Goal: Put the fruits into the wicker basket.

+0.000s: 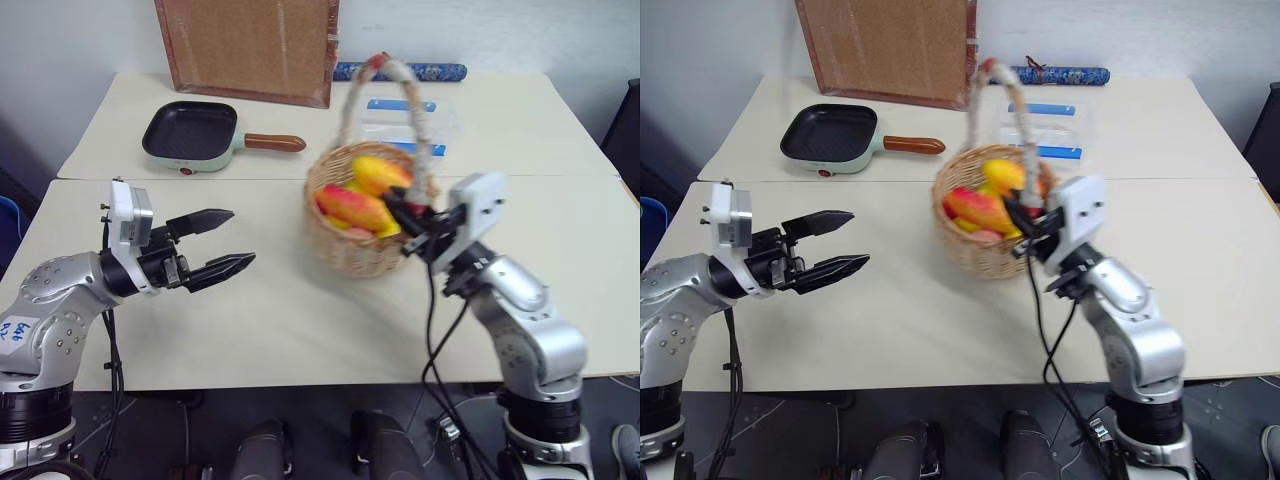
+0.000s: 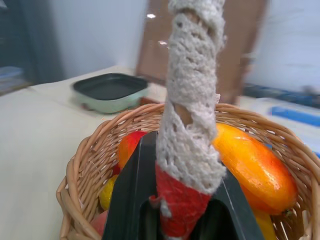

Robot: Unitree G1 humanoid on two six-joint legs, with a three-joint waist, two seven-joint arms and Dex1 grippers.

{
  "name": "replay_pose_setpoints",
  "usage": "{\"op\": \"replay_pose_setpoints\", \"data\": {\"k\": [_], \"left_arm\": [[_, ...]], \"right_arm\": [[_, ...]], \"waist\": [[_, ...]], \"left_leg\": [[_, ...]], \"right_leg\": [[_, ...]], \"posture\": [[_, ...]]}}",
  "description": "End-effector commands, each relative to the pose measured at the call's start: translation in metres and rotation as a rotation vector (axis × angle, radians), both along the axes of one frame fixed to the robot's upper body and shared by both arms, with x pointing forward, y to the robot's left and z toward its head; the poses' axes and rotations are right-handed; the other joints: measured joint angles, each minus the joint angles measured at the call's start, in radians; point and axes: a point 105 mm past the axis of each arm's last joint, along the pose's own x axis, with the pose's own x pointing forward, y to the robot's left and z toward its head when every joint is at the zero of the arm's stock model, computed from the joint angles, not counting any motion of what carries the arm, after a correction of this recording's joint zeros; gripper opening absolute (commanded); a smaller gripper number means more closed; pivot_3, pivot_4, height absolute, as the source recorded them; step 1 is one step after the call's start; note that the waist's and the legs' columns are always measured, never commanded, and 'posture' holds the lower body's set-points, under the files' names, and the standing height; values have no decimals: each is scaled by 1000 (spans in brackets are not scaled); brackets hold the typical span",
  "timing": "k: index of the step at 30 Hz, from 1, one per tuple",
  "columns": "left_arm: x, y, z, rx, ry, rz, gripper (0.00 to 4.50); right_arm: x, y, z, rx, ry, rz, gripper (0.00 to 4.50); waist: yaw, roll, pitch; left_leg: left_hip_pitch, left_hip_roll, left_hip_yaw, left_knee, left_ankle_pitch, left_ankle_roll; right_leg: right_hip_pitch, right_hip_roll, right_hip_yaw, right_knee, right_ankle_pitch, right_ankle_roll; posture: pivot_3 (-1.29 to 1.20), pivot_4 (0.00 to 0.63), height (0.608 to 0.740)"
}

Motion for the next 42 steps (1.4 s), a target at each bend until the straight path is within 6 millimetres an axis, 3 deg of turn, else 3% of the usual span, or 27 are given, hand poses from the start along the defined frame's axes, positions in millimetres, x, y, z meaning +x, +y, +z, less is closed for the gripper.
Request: {"op": "replay_pose_setpoints", "data": {"k": [1, 6, 10, 20, 21, 27, 31, 34, 36, 40, 42], "left_arm": [[4, -8, 3, -11, -36, -49, 4500], [9, -16, 6, -11, -46, -108, 4500], [11, -21, 13, 10, -66, -156, 4500], [13, -17, 20, 18, -97, -154, 4500], [13, -16, 19, 18, -95, -152, 4500], [13, -11, 15, 24, -79, -129, 4500], [11, 11, -2, 56, -38, -53, 4500], [-2, 26, -25, 140, 14, -44, 4500], [-13, 36, -44, 226, 55, -49, 4500], [-29, 49, -67, 279, 55, 12, 4500], [-35, 50, -77, 307, 61, 30, 4500]], "right_arm": [[-19, -44, 25, -91, -148, -38, 233], [-14, -100, 17, -158, -120, -127, 233], [-2, -146, -4, -146, -25, -190, 233], [7, -174, -29, -75, 65, -256, 233], [6, -178, -29, -64, 67, -271, 963], [-12, -174, -13, -67, 20, -240, 2939], [-45, -193, -5, -149, 47, -299, 4378], [-65, -193, -3, -187, 38, -256, 4463], [-74, -186, -17, -267, 99, -206, 4463], [-97, -130, -72, -522, 237, 238, 4463], [-99, -116, -86, -576, 240, 349, 4463]], "waist": [[5, 0, 0], [15, 0, 0], [17, 0, 0], [21, 0, 0], [22, 0, 0], [22, 0, 0], [24, 1, 0], [23, 1, 0], [19, 1, 0], [18, 1, 0], [17, 1, -1]], "left_leg": [[0, 0, 0, 0, 0, 0], [1, -1, 3, 1, 0, 1], [2, -1, 5, 1, 0, 1], [6, 0, 6, 1, 0, 1], [8, 1, 6, 1, 0, 1], [14, 0, 3, 0, 0, 2], [15, 0, 3, -2, 0, 2], [15, 1, 3, -2, -1, 2], [17, 1, 4, -3, -2, 2], [19, 3, 6, -5, -3, 2], [19, 3, 7, -5, -4, 3]], "right_leg": [[0, 0, 0, 0, 0, 0], [1, 1, 1, -1, 0, 0], [1, 1, 2, -1, 0, 1], [3, 1, 4, 0, 1, 1], [6, 1, 4, -1, 1, 1], [14, 0, 2, -5, 1, 1], [14, 0, 2, -5, 1, 1], [15, 0, 2, -9, 1, 1], [17, 0, 2, -13, 1, 1], [18, 1, 3, -17, 0, 0], [18, 1, 4, -17, 0, 0]], "posture": [[0, 150, 740], [0, 150, 740], [0, 150, 740], [0, 150, 740], [0, 150, 740], [0, 150, 740], [0, 150, 740], [0, 150, 740], [0, 150, 740], [0, 150, 740], [0, 150, 740]]}}
